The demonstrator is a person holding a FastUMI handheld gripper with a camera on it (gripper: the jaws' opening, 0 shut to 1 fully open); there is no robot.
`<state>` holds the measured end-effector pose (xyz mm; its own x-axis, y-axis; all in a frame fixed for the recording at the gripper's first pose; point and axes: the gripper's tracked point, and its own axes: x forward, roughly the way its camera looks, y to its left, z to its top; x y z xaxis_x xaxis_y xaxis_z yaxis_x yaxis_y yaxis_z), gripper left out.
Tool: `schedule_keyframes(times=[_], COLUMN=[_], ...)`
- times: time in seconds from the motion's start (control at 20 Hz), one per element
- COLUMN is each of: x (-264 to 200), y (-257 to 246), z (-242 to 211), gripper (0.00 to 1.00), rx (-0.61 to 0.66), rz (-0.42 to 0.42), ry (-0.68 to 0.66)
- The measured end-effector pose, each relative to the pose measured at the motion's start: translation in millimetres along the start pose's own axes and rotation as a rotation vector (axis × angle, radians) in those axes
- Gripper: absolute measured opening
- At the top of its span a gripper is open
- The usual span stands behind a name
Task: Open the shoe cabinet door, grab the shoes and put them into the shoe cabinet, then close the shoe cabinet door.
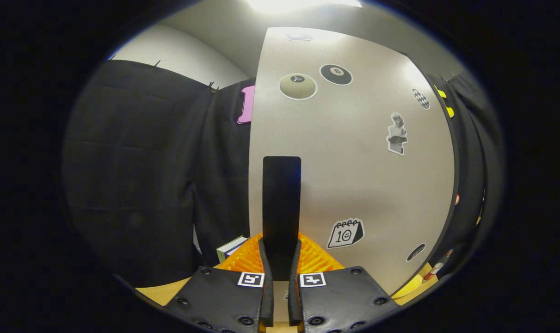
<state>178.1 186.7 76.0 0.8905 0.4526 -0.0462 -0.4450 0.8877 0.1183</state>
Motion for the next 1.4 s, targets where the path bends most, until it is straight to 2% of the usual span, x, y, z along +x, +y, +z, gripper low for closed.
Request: schedule_keyframes(times=[0.5, 0.8, 1.15, 1.4], x=[-64, -96, -138, -166], y=[-19, -41, -71, -102], z=[3, 3, 0, 0], gripper=[0.14, 0.14, 0.13, 0.13], rx=[0.043, 0.117, 0.128, 0.119], rz=[0.011, 0.042, -0.027, -0.113], ry=[0.005, 0.046, 0.045, 0.033])
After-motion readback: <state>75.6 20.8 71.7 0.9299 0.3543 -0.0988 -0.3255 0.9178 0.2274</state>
